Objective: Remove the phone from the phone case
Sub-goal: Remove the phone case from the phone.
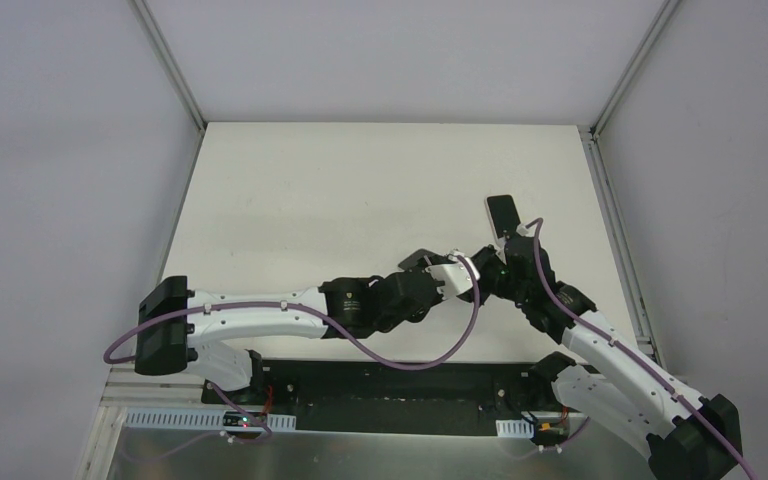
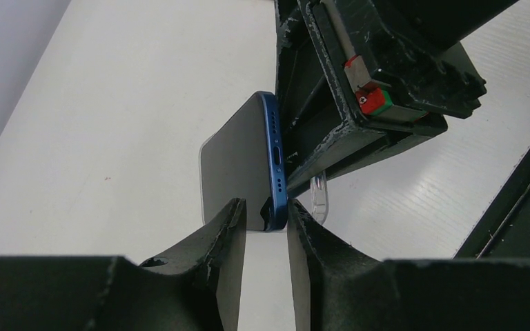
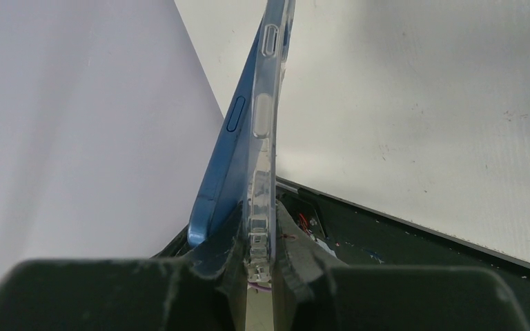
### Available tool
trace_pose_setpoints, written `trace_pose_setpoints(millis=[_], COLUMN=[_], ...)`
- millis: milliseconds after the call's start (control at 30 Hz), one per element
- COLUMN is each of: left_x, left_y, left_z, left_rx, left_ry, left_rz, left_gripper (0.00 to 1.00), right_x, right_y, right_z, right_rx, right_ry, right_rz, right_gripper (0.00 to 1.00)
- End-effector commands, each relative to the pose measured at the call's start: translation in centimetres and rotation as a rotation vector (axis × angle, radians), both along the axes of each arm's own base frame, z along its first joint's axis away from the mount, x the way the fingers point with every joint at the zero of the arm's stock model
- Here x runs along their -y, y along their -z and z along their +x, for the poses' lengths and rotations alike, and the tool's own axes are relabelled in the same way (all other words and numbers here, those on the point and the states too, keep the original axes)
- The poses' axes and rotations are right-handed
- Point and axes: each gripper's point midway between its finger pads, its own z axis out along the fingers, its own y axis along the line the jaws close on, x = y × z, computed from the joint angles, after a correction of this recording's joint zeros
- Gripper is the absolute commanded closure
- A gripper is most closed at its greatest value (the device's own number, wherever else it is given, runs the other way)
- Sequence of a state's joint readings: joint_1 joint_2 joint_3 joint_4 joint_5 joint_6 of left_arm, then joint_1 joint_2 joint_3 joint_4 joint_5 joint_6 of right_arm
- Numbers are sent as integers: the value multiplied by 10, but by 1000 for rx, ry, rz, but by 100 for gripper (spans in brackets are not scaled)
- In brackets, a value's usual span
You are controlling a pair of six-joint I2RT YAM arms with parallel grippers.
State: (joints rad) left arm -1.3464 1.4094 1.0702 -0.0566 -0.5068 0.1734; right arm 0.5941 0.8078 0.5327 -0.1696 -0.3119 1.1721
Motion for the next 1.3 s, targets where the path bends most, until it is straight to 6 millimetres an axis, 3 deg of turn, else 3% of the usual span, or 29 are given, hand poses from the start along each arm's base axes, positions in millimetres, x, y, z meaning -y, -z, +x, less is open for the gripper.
trace_pose_setpoints(millis=[0,167,367,500,633,1133,1267], left_x=[-3,-2,-2,-2,-4,-10,-10], left_y=[-15,-11,-8,-7,-10,-47,-48], left_z=[19,19,19,19,17,0,-2], left_rx=[39,36,36,34,33,42,53], left_ry=[-75,-74,-77,-73,-68,3,4], left_rz=[-21,-13,-4,-3,-12,-111,-104], left_gripper=[69,65,73,81,100,100,100], right_x=[-11,-11,-10,-10,-9,-5,-5], right_y=[-42,-42,-44,-43,-42,-32,-33], right_z=[-6,-7,-9,-9,-8,-1,0], right_rx=[83,83,90,90,90,95,98], right_ry=[-57,-58,-57,-56,-51,-11,-9], right_rz=[92,95,100,99,96,57,58], right_gripper=[100,100,100,100,100,100,100])
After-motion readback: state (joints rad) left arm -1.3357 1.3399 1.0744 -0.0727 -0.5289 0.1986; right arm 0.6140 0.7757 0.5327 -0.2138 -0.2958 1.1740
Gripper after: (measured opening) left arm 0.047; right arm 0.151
